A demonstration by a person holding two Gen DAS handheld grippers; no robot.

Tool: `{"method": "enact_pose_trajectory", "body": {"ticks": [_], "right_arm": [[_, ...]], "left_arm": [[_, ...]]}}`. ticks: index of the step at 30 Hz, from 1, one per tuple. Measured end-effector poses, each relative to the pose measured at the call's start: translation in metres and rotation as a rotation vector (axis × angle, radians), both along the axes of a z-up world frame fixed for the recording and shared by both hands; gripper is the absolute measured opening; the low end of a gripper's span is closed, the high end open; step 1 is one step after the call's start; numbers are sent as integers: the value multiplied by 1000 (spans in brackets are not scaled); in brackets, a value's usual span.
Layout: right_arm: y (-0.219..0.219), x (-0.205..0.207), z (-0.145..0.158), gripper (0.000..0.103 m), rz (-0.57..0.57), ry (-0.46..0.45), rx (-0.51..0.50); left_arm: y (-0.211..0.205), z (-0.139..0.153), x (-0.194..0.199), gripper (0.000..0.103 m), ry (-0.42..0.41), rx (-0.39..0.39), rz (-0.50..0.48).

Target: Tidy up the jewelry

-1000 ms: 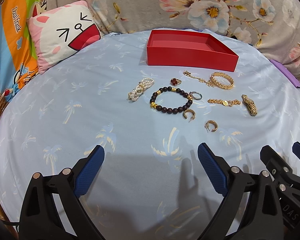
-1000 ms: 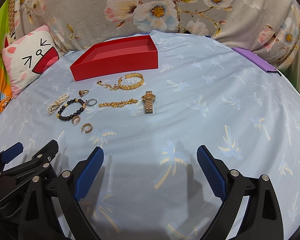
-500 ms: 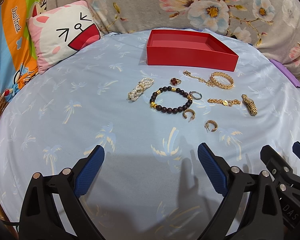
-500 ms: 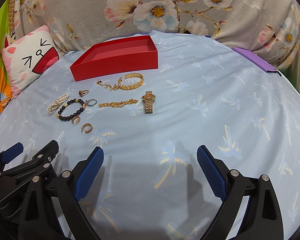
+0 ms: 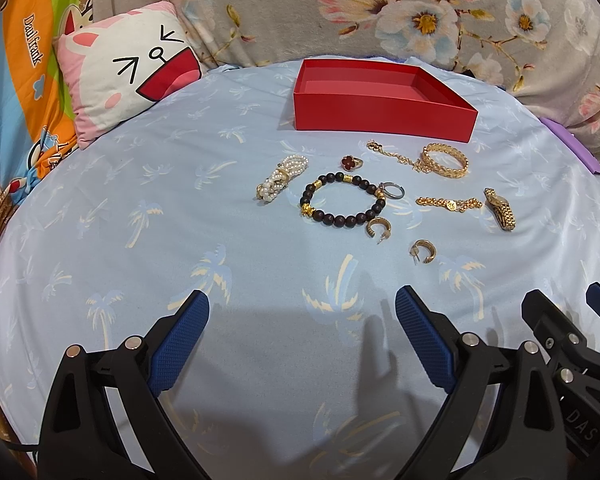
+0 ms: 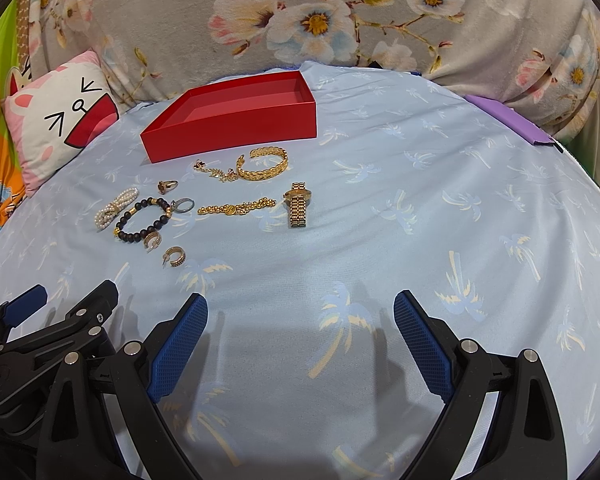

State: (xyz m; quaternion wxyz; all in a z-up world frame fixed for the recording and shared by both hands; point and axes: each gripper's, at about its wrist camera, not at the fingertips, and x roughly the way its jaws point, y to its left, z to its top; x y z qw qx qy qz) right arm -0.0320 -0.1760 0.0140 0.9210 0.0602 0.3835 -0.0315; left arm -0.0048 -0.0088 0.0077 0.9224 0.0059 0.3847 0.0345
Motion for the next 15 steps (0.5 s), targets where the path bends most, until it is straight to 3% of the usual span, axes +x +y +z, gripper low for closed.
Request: {"method": "enact_pose_trajectory", "body": {"ticks": [15], "right_arm": [[-11,10,0,92,-2,18,48]], "left_arm": [[20,6,3,93,-14,-36,-8]]}}
